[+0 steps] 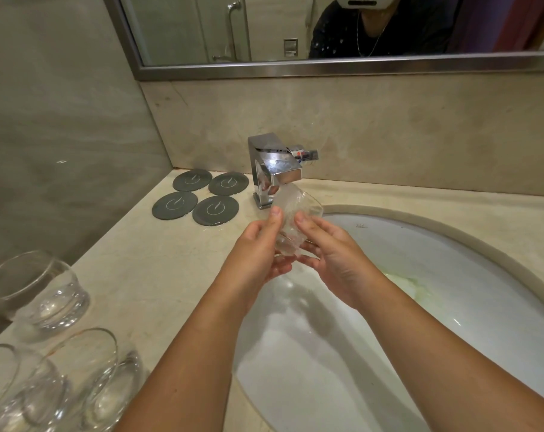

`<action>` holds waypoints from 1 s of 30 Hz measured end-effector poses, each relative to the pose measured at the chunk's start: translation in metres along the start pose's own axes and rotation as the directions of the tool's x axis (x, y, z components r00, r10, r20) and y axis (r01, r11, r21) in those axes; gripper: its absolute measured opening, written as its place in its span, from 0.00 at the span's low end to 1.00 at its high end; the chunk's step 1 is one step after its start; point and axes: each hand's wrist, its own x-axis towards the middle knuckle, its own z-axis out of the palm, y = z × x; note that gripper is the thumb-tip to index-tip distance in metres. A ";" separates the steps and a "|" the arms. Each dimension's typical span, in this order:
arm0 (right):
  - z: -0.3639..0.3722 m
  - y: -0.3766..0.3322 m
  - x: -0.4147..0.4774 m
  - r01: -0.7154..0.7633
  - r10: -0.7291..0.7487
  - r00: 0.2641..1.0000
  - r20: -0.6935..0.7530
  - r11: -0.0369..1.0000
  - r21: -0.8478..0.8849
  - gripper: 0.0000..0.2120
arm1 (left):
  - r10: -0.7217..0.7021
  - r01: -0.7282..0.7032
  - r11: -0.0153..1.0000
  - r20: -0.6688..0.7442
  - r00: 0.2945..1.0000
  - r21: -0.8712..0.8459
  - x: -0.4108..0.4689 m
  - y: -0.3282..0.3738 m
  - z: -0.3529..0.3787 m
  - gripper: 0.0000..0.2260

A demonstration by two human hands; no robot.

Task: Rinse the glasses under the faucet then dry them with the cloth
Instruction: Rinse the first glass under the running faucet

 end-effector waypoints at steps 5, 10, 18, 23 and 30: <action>-0.003 -0.006 -0.003 -0.012 0.016 0.998 -0.066 0.998 0.058 0.30 | 0.130 -0.114 0.946 -0.030 0.991 0.304 -0.003 -0.001 -0.003 0.10; -0.013 -0.013 -0.005 -0.013 0.013 0.998 -0.054 1.000 0.001 0.34 | 0.095 -0.074 0.957 -0.060 0.994 0.279 -0.002 0.002 -0.002 0.21; -0.024 -0.016 -0.006 -0.003 0.008 0.999 0.046 0.995 -0.098 0.31 | 0.029 -0.029 0.999 -0.001 1.000 0.034 0.001 0.005 -0.001 0.40; -0.027 -0.015 -0.008 0.037 -0.024 0.991 0.132 0.994 -0.100 0.36 | 0.150 -0.135 0.950 -0.031 0.988 0.280 -0.001 -0.001 0.001 0.51; -0.024 -0.013 -0.004 -0.078 0.067 0.978 0.198 0.996 0.049 0.38 | 0.193 -0.167 0.951 -0.079 0.978 0.259 -0.001 0.001 0.004 0.42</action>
